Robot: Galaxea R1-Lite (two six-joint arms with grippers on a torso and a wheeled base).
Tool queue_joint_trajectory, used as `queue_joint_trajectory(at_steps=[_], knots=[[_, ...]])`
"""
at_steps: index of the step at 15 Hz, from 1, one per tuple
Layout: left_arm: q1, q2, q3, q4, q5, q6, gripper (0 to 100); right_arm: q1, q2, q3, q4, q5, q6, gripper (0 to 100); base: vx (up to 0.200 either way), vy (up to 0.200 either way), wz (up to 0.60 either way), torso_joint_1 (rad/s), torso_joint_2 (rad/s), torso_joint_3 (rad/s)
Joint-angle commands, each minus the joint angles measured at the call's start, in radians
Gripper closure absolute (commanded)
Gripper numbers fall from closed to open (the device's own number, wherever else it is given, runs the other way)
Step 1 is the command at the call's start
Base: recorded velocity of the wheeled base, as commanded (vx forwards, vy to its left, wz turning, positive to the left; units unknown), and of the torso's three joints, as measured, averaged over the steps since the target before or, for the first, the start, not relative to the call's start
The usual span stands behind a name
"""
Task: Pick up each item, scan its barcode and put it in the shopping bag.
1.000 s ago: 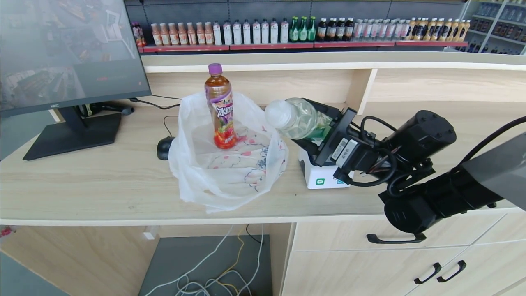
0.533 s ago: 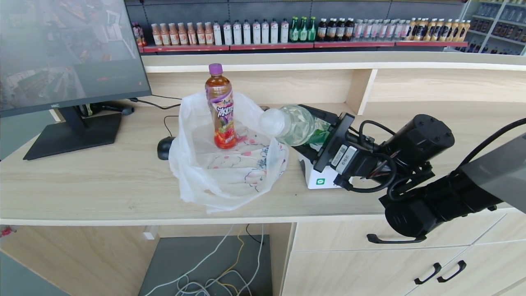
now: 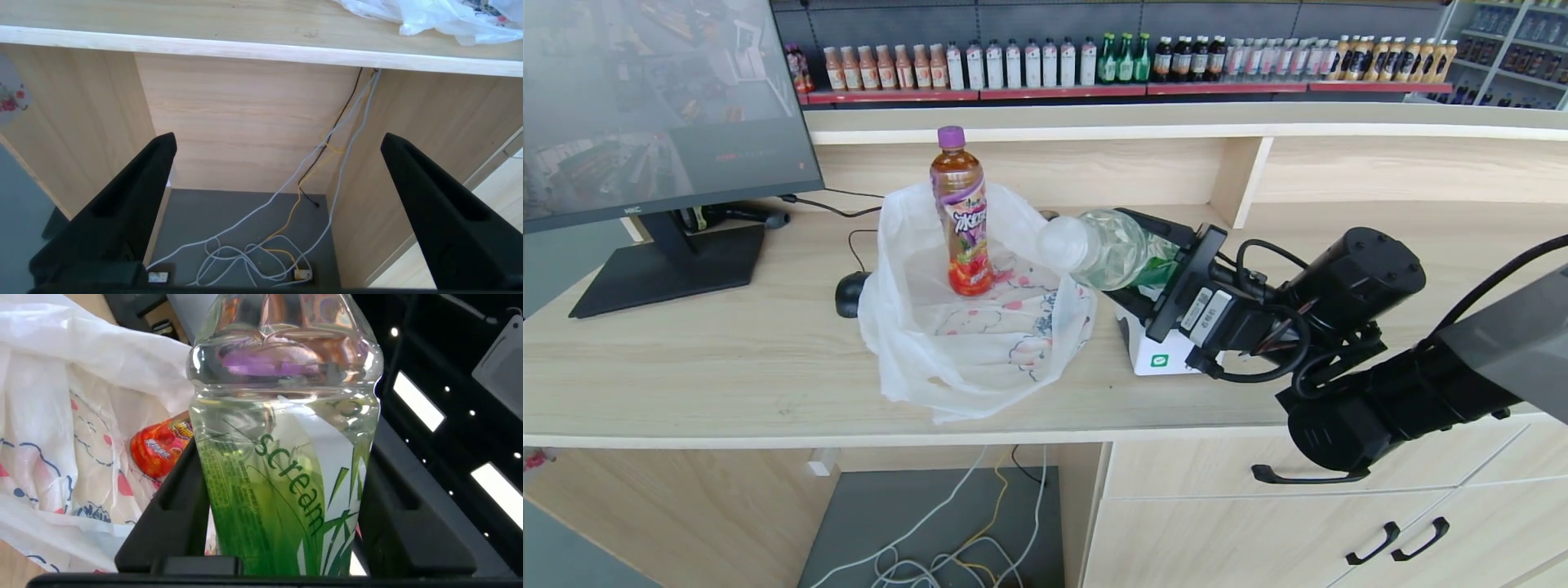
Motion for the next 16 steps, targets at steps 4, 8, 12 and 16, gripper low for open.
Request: queue_joint_trajectory(at_steps=[4,8,12,16], knots=[[0.000,0.000,0.000,0.000,0.002,0.000,0,0.000,0.002,0.006,-0.001,0.000,-0.002,100,0.000,0.000,0.00,0.000,0.00,0.000],[0.000,0.000,0.000,0.000,0.000,0.000,0,0.000,0.002,0.008,-0.001,0.000,-0.002,100,0.000,0.000,0.00,0.000,0.00,0.000],[0.000,0.000,0.000,0.000,0.002,0.000,0,0.003,-0.001,0.003,-0.001,0.000,0.001,100,0.000,0.000,0.00,0.000,0.00,0.000],[0.000,0.000,0.000,0.000,0.000,0.000,0,0.010,-0.008,-0.009,-0.001,-0.005,0.033,100,0.000,0.000,0.00,0.000,0.00,0.000]])
